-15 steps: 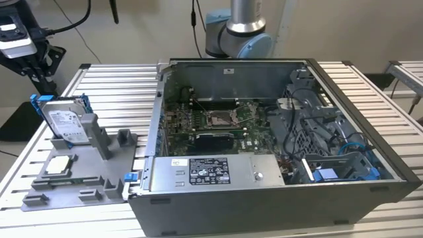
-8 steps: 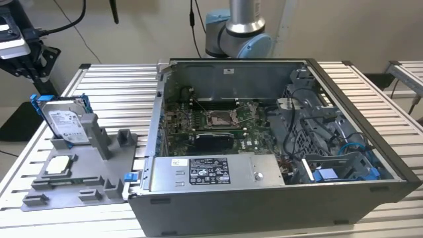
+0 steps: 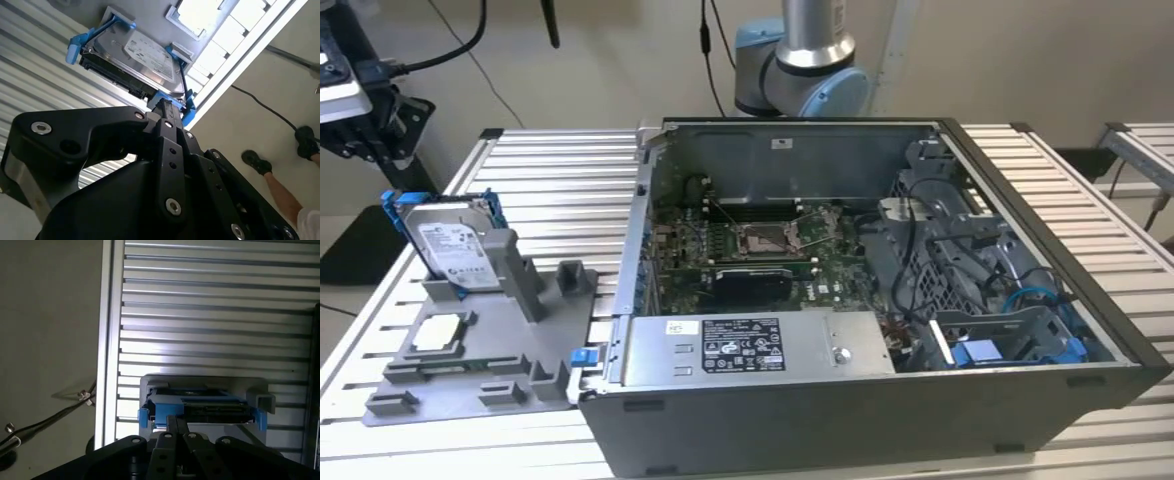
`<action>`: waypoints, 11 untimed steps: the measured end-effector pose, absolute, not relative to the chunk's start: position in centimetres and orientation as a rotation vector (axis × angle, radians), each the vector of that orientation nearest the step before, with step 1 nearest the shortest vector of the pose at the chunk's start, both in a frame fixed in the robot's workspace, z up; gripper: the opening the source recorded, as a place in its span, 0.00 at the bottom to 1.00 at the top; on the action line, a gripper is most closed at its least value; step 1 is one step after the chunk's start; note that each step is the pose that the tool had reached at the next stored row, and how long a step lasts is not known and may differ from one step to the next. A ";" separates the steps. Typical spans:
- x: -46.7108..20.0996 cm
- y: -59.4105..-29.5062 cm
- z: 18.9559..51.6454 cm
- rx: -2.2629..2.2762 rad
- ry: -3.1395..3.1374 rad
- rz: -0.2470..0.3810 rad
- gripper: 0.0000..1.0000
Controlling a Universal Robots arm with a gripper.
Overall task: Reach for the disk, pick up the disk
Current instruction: 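Reach for the disk, then pick up the disk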
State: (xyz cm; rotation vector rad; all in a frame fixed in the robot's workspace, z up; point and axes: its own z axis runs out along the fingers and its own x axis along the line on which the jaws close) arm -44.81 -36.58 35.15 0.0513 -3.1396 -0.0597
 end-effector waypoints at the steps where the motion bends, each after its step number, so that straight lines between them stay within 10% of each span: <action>1: -44.8 -36.6 35.2 0.052 -3.140 -0.060 0.00; 11: -44.8 -36.6 35.1 0.132 -3.137 -0.059 0.00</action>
